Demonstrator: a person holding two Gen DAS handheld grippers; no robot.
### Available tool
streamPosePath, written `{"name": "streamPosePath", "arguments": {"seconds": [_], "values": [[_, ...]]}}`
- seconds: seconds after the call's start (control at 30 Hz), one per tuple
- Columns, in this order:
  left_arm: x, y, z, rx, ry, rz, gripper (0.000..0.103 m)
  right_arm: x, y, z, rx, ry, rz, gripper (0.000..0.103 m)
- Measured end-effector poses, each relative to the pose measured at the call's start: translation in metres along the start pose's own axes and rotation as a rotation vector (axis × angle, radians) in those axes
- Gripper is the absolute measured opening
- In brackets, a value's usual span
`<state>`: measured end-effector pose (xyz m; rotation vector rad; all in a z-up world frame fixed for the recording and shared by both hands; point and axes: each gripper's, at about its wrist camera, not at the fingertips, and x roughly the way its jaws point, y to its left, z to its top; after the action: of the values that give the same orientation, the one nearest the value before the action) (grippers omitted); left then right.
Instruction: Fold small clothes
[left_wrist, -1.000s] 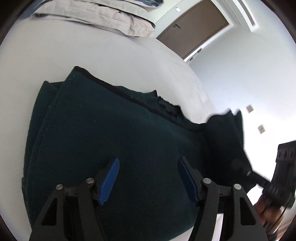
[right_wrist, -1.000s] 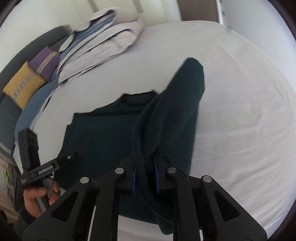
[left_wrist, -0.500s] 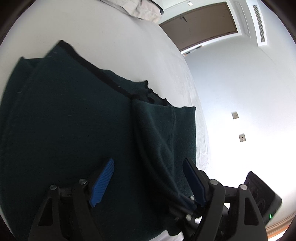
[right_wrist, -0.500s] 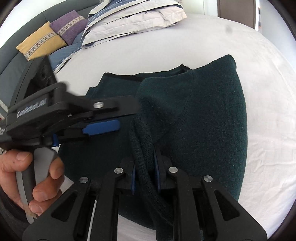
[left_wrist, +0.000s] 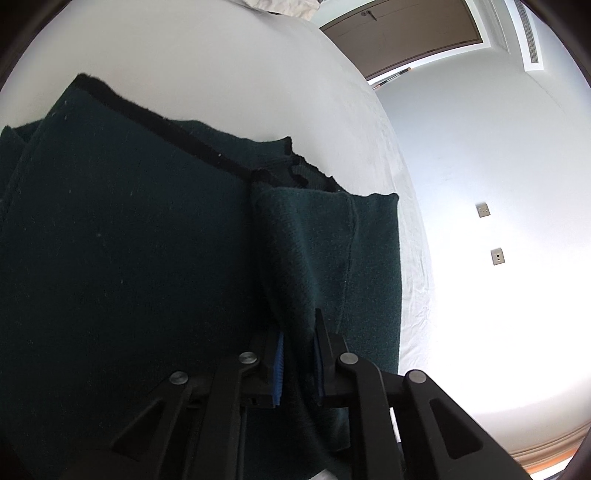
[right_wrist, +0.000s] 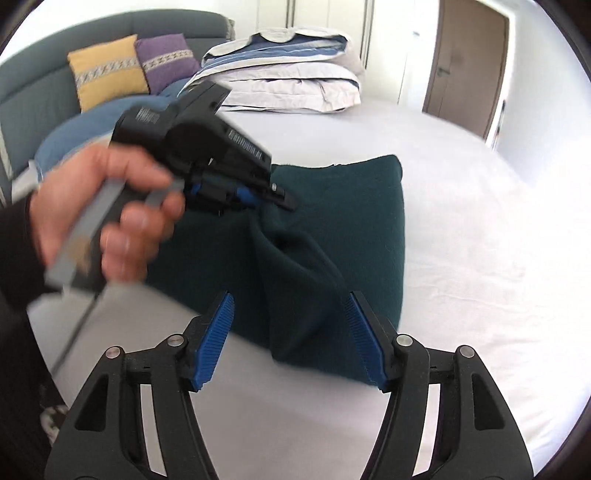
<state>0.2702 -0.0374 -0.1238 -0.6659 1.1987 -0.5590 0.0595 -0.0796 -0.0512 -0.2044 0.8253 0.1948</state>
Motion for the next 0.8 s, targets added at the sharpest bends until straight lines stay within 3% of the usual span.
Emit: {"name": "streamPosePath", "arguments": {"seconds": [0.07,0.13,0.17,0.27,0.3,0.4,0.8], "values": [[0.000,-0.007,0.000,0.010,-0.002,0.001,0.013,0.008,0.005,-0.001,-0.049,0.009,-0.052,0.061],[-0.001,-0.011,0.000,0.020,-0.002,0.001,0.013,0.015,0.010,0.001,-0.051,0.014,-0.040,0.059],[-0.002,-0.011,0.000,0.022,-0.002,0.000,0.013,0.015,0.013,0.001,-0.047,0.006,-0.023,0.053],[-0.004,-0.010,0.004,0.024,-0.007,-0.004,0.013,0.020,0.027,0.002,-0.098,0.007,-0.019,0.018],[-0.007,-0.010,0.006,0.026,-0.012,-0.002,0.013,0.020,0.032,0.002,-0.119,0.000,-0.022,0.014],[-0.023,-0.004,0.011,0.029,-0.030,0.002,0.013,0.017,0.043,-0.002,-0.170,-0.021,-0.010,0.009],[-0.086,0.044,0.034,0.023,-0.072,0.086,0.013,0.022,0.086,0.012,-0.213,-0.063,0.179,0.008]]}}
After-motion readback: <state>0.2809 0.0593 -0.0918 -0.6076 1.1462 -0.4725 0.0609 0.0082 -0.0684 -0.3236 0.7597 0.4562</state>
